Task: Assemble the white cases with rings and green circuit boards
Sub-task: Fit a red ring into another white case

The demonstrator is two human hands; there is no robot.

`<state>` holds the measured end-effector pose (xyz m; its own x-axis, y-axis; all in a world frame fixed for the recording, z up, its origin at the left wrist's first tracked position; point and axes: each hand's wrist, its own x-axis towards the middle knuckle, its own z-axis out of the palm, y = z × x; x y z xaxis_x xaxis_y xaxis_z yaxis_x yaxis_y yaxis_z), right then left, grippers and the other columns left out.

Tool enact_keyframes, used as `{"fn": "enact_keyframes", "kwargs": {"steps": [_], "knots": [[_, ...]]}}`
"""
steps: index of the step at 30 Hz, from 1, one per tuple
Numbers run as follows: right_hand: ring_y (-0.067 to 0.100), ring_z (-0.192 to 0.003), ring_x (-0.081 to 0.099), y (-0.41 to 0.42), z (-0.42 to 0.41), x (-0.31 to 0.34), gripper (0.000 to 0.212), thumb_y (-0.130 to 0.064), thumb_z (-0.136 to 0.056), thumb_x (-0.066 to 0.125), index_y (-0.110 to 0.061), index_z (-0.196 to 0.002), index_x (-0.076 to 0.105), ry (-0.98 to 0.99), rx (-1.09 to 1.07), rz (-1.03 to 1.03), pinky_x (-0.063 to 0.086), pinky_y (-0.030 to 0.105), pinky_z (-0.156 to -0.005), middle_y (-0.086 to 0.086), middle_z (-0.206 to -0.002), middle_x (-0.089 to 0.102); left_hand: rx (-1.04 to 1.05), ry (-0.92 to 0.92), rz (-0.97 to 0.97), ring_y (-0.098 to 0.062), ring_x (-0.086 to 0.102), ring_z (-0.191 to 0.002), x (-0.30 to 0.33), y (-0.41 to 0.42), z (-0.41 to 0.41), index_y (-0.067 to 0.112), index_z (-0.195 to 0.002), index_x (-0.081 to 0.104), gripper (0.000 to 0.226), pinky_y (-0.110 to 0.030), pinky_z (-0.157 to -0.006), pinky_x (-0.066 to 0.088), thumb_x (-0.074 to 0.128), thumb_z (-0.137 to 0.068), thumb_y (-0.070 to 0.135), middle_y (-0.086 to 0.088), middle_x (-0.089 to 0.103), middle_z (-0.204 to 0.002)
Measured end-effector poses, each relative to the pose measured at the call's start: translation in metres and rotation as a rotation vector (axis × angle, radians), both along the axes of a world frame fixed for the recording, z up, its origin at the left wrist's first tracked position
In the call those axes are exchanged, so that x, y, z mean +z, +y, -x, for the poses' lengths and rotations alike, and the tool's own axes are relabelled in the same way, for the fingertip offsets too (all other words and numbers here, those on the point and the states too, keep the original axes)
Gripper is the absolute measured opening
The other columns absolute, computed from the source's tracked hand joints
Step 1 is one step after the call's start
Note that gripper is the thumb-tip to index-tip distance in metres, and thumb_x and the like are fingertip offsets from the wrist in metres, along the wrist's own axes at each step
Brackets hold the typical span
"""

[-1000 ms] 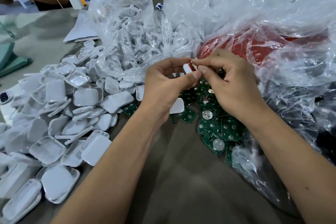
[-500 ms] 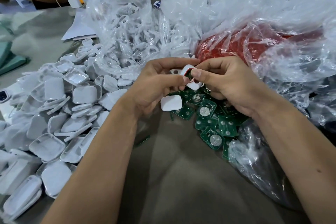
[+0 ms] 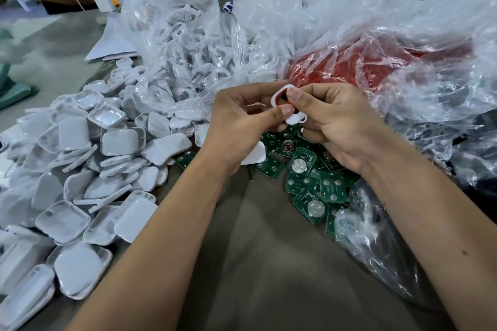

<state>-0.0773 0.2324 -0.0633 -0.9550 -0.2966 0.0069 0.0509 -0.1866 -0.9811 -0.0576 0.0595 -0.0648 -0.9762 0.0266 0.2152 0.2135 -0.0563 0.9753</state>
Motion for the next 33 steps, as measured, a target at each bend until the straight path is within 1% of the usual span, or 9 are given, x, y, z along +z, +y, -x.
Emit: {"fn": "enact_keyframes", "kwargs": {"steps": [5,7,9,12,16,20,24,27,33], "knots": [[0.006,-0.043,0.029,0.000,0.000,0.000,0.039,-0.027,-0.095,0.072,0.011,-0.106,0.071,-0.007,-0.007,-0.036,0.029,0.018,-0.038,0.012,-0.070,0.049,0.003,-0.030,0.023,-0.017,0.067,-0.067,0.000,0.000,-0.001,0.001,-0.116,0.074,0.031,-0.024,-0.065,0.054,0.077,-0.085,-0.004,-0.008,0.075,-0.081],[0.004,-0.043,0.040,-0.001,-0.001,-0.002,0.039,-0.038,-0.085,0.078,0.000,-0.096,0.075,0.079,-0.098,-0.183,0.035,0.016,-0.041,0.005,-0.065,0.057,-0.023,-0.097,0.060,-0.019,0.065,-0.069,0.001,-0.004,0.000,0.004,-0.114,0.076,0.028,-0.026,-0.065,0.052,0.075,-0.087,-0.003,-0.016,0.073,-0.084],[0.004,-0.053,0.057,-0.003,-0.002,-0.003,0.023,-0.040,-0.083,0.084,-0.020,-0.091,0.076,0.286,-0.238,-0.444,0.045,0.018,-0.049,-0.006,-0.070,0.069,-0.054,-0.176,0.083,-0.027,0.065,-0.077,0.002,-0.009,0.002,0.006,-0.111,0.077,0.024,-0.041,-0.076,0.056,0.073,-0.089,-0.002,-0.025,0.073,-0.092],[0.005,-0.069,0.063,-0.002,-0.003,-0.001,0.010,-0.026,-0.086,0.085,-0.029,-0.091,0.077,0.495,-0.269,-0.560,0.053,0.023,-0.063,-0.005,-0.085,0.072,-0.088,-0.279,-0.007,-0.040,0.059,-0.094,0.002,-0.015,0.003,0.005,-0.103,0.079,0.021,-0.063,-0.097,0.047,0.071,-0.085,-0.001,-0.036,0.069,-0.107],[-0.003,-0.077,0.056,-0.002,-0.005,0.003,0.006,-0.020,-0.088,0.082,-0.022,-0.094,0.080,0.640,-0.218,-0.702,0.043,0.013,-0.072,-0.010,-0.089,0.066,-0.122,-0.311,0.006,-0.034,0.057,-0.087,0.000,-0.020,0.005,0.003,-0.104,0.078,0.017,-0.032,-0.071,0.051,0.070,-0.089,-0.002,-0.022,0.074,-0.093],[-0.004,-0.087,0.057,-0.002,-0.005,0.006,0.003,-0.016,-0.092,0.078,-0.016,-0.096,0.078,0.689,-0.159,-0.785,0.041,0.008,-0.079,-0.012,-0.090,0.063,-0.116,-0.304,0.011,-0.023,0.056,-0.074,-0.001,-0.022,0.007,0.006,-0.094,0.079,0.017,-0.020,-0.056,0.047,0.064,-0.094,-0.002,-0.018,0.071,-0.089],[0.003,-0.090,0.058,-0.004,-0.005,0.004,0.002,-0.013,-0.097,0.071,-0.013,-0.097,0.073,0.678,-0.104,-0.842,0.043,0.014,-0.083,-0.007,-0.097,0.062,-0.121,-0.308,-0.005,-0.016,0.050,-0.064,-0.001,-0.020,0.007,0.008,-0.088,0.080,0.027,-0.018,-0.049,0.041,0.059,-0.097,-0.005,-0.022,0.067,-0.089],[0.000,-0.089,0.055,-0.007,-0.006,0.002,0.005,-0.013,-0.099,0.068,-0.014,-0.095,0.069,0.682,-0.101,-0.858,0.039,0.007,-0.080,-0.006,-0.098,0.060,-0.110,-0.314,0.007,-0.014,0.049,-0.061,-0.001,-0.017,0.007,0.010,-0.085,0.080,0.030,-0.018,-0.050,0.039,0.057,-0.097,-0.006,-0.019,0.066,-0.084],[0.006,-0.089,0.053,-0.011,-0.006,-0.004,0.008,-0.013,-0.104,0.059,-0.014,-0.096,0.062,0.659,-0.073,-0.919,0.041,0.013,-0.078,-0.007,-0.101,0.056,-0.070,-0.333,0.119,-0.011,0.052,-0.059,0.001,-0.013,0.006,0.002,-0.095,0.073,0.021,-0.019,-0.052,0.040,0.055,-0.100,-0.005,-0.017,0.066,-0.082]]}}
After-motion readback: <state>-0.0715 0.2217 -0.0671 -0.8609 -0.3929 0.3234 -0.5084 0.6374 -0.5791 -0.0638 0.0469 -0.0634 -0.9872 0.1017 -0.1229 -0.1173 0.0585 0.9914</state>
